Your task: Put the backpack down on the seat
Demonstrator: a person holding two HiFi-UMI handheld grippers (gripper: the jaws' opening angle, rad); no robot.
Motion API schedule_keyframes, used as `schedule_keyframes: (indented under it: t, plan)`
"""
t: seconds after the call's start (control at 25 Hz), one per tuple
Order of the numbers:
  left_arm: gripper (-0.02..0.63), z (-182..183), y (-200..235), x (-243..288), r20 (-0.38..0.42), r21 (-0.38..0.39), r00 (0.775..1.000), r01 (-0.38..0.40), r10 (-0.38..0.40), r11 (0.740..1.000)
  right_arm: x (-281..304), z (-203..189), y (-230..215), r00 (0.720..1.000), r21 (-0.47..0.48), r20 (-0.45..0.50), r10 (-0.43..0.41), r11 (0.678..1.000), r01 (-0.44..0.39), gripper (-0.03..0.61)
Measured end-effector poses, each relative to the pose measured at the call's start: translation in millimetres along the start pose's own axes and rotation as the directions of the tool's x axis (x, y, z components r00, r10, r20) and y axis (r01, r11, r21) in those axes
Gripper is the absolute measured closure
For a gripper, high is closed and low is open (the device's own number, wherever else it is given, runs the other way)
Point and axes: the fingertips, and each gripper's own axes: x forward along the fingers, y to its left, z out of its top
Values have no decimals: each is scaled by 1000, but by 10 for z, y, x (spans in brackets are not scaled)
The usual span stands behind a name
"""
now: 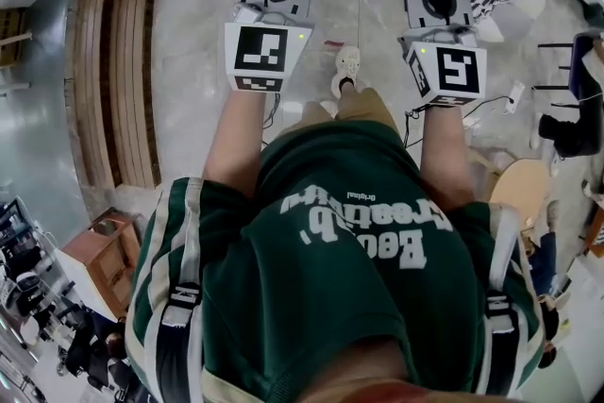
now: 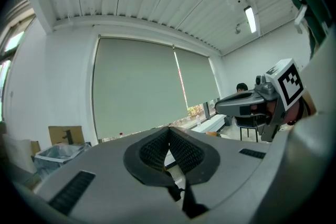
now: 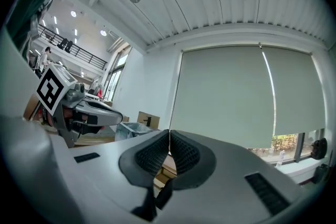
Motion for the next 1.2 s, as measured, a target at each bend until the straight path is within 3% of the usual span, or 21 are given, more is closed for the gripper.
schedule_keyframes:
  t: [0.68, 1.2]
  plan:
    - [595, -176, 804, 2183, -77, 28, 995, -55, 57, 998, 2001, -363, -1469, 997, 28, 20, 74, 997, -75, 543]
    - [595, -402, 1129, 2805, -115, 33, 991, -61, 64, 998, 2691, -626, -1748, 995, 56, 6, 101, 993, -101, 543]
